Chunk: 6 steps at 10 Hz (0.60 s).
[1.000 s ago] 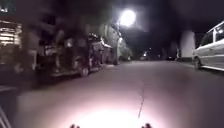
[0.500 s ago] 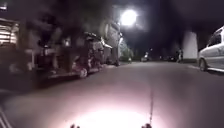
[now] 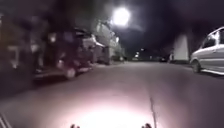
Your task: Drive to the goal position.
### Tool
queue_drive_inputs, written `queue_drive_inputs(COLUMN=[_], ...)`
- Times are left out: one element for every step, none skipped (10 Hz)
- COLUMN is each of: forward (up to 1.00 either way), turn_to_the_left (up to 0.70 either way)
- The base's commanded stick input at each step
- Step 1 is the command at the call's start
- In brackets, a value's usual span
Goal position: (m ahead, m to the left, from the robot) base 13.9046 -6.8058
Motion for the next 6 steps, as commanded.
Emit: queue_drive_inputs(forward=[0.7,0.7,0.7,0.7,0.7,0.7], turn_to_the_left=[-0.02,0.0,0.0,0.0,0.0,0.0])
